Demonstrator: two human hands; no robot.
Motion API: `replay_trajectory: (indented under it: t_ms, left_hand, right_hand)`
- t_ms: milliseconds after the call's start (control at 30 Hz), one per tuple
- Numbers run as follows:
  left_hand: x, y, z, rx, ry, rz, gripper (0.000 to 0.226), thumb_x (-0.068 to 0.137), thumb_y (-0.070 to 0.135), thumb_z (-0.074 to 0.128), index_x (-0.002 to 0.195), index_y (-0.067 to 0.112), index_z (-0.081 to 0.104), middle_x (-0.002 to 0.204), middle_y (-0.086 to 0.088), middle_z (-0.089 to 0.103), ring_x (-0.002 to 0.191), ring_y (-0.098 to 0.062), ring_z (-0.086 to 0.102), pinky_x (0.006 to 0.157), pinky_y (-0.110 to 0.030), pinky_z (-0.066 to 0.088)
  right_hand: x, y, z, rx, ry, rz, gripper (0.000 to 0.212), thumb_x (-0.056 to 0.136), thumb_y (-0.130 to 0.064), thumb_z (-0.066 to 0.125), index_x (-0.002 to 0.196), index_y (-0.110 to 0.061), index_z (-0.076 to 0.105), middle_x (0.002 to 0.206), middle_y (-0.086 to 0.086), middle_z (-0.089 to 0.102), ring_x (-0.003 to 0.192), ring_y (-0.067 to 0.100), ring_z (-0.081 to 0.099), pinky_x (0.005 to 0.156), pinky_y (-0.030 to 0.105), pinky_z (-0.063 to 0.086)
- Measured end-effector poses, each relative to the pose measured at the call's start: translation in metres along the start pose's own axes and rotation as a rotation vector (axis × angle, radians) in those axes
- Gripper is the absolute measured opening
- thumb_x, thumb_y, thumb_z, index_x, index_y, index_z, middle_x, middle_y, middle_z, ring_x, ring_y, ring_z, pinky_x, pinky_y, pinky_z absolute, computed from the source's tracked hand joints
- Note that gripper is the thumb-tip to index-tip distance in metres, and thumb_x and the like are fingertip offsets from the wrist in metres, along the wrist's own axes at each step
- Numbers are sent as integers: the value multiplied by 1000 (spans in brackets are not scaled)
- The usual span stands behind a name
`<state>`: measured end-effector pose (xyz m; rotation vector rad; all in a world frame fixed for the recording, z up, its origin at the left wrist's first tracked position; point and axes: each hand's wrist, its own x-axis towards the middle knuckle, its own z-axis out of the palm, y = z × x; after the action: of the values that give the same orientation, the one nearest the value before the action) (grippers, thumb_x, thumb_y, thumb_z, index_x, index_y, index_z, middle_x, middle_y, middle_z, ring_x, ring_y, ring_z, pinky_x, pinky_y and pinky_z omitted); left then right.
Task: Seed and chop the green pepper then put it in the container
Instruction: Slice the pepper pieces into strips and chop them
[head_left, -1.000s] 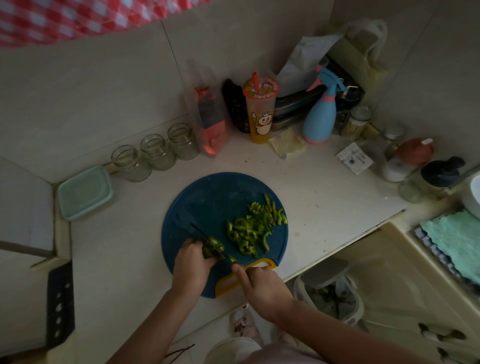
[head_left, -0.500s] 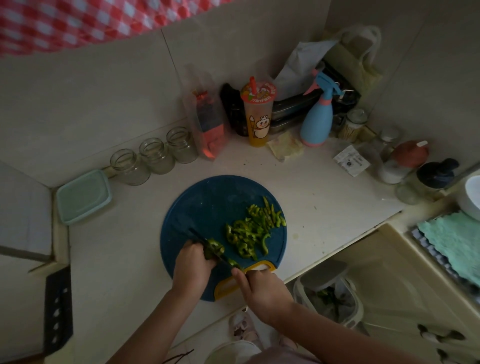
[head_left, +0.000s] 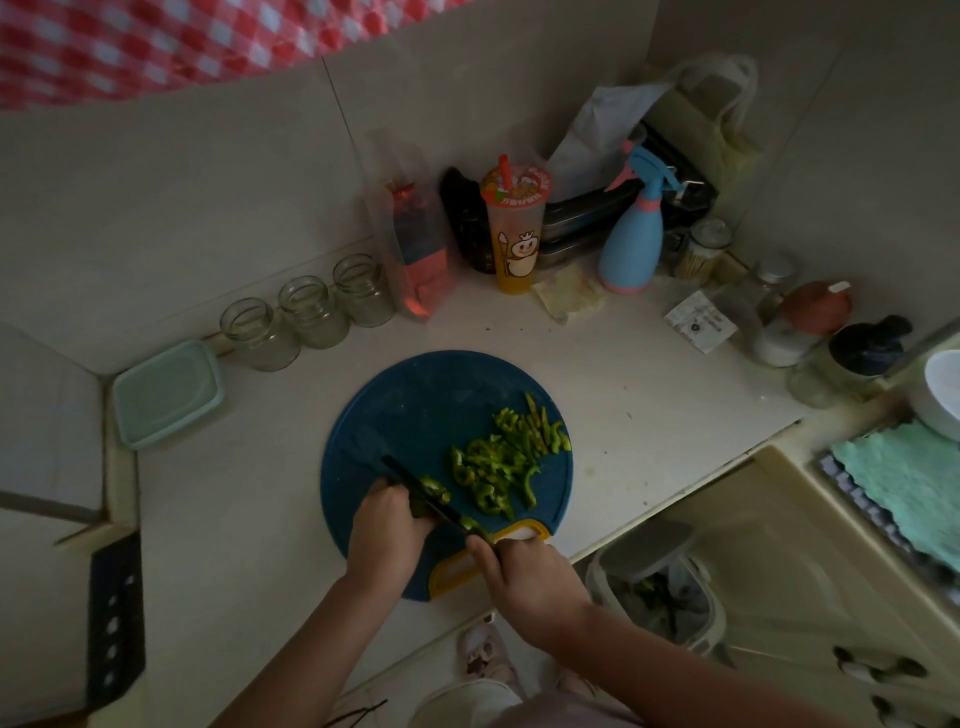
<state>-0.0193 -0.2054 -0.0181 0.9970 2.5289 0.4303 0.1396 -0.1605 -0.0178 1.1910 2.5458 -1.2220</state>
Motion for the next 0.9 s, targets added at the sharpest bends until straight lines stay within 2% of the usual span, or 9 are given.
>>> replay_trajectory:
  t_ms: [300,500,633,767,900]
  left_hand:
    - [-1,-3,1,-11,9,7,38,75,27,76,105,4,68,111,-14,61,98,-28,62,78,-31,46]
    - [-3,1,3,2,10,36,33,78,25,72,103,3,67,112,-13,60,94,-25,62,75,-28,45]
    - [-4,0,4,10,14,33,31,79,23,71,99,1,66,110,-14,60,92,-27,62,74,-30,46]
    - [-6,0,8,-11,26,55,27,79,22,70,91,-2,65,104,-14,60,87,-27,61,68,-29,43]
    - [-6,-3,10,-16,37,71,26,78,22,71,88,0,63,100,-12,59,84,-27,61,63,-25,37]
  right_hand:
    - [3,-6,3,-12,-16,39,56,97,-58,20,60,-19,38,73,9,53,81,32,60,64,32,37]
    - [7,-12,3,-22,-15,54,59,97,-57,18,58,-18,39,63,6,45,66,25,50,60,32,35]
    - [8,-17,4,-63,1,69,58,97,-57,17,60,-19,39,75,11,54,72,26,53,62,31,36]
    - [12,-22,4,-66,-18,81,56,98,-55,17,60,-20,36,76,9,49,83,29,57,65,31,36]
    - [13,-22,3,-65,-35,102,57,98,-55,16,64,-17,42,78,13,51,84,28,56,66,32,39]
